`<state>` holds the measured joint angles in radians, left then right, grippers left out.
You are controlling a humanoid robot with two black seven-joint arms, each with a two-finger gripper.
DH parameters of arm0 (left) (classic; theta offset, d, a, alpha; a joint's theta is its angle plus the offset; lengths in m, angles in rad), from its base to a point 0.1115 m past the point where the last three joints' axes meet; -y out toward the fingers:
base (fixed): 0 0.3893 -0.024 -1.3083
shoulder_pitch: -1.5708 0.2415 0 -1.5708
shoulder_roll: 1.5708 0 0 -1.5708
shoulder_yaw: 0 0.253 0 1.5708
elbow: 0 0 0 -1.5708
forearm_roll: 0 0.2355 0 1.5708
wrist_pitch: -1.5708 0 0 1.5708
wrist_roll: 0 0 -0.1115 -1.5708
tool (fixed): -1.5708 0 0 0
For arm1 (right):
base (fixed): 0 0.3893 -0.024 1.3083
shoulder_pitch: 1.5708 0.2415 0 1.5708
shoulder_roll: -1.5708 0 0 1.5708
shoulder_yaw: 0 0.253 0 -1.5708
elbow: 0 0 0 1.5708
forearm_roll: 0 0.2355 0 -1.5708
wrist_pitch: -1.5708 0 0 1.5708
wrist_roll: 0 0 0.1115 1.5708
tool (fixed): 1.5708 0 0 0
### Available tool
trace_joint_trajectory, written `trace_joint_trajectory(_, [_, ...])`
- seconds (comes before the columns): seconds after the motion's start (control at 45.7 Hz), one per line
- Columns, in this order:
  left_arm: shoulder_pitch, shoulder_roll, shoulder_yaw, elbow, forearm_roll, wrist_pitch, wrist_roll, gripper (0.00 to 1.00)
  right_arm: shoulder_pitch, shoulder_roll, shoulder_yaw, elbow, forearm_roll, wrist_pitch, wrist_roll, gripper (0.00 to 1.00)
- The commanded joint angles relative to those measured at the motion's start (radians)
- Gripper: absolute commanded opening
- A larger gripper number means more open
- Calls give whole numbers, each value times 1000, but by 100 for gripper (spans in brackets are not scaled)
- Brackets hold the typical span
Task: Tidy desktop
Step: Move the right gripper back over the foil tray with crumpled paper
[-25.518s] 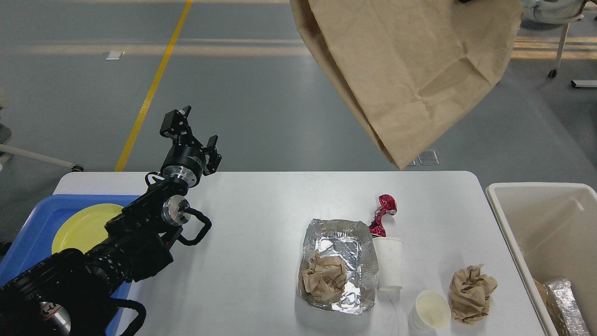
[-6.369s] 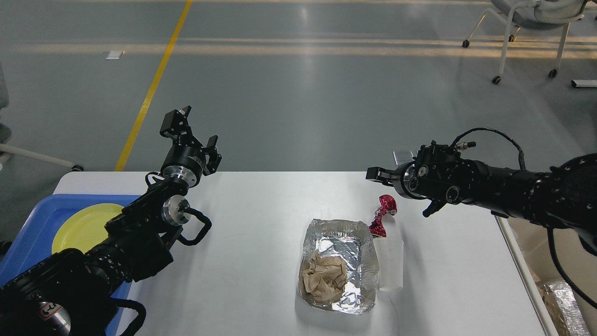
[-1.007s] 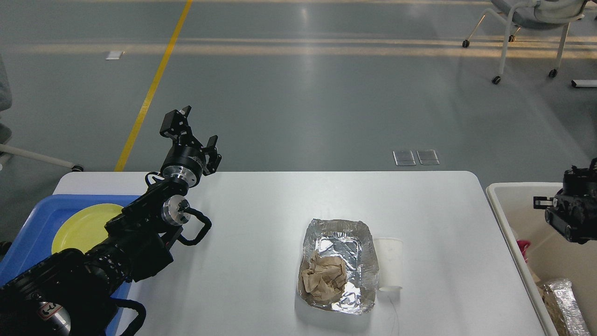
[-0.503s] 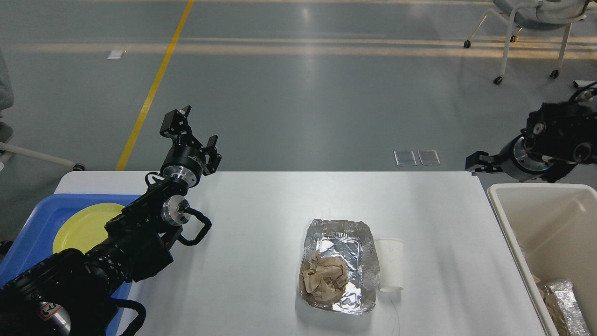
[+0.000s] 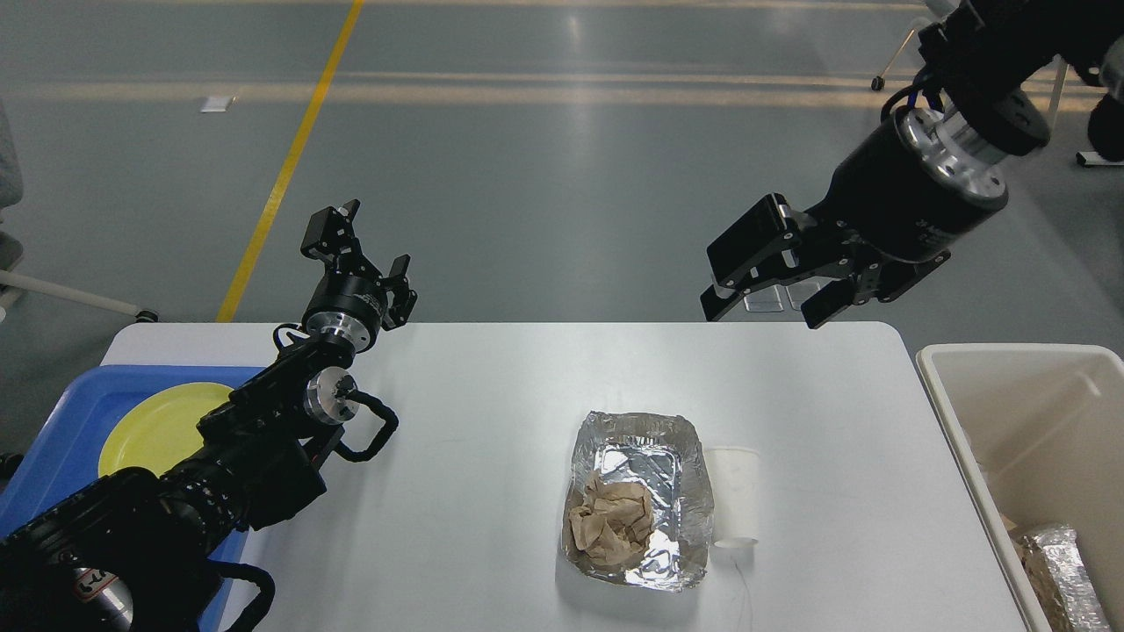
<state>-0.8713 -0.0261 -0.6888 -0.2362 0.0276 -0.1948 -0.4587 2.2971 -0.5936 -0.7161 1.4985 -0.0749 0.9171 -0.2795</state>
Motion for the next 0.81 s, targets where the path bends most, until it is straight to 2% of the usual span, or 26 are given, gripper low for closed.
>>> trace_joint_trajectory(0.0, [0, 0, 0, 0, 0, 0, 0, 100, 81, -41, 61, 54, 52, 43, 0, 100])
trace_joint_trajectory(0.197, [0, 0, 0, 0, 0, 0, 0, 100, 94, -78, 110, 62, 55, 43, -1, 100])
trace_joint_trajectory(0.394, [0, 0, 0, 0, -1, 0, 0, 100, -122, -63, 110, -23, -25, 42, -3, 100])
trace_joint_trajectory(0.525, [0, 0, 0, 0, 0, 0, 0, 100, -290, -34, 112, -90, -112, -104, -1, 100])
trace_joint_trajectory(0.635, [0, 0, 0, 0, 0, 0, 0, 100, -442, 44, 110, -172, -166, -270, 0, 100])
trace_joint_trajectory(0.788, [0, 0, 0, 0, 0, 0, 0, 100, -605, 138, 110, -242, -206, -449, 3, 100])
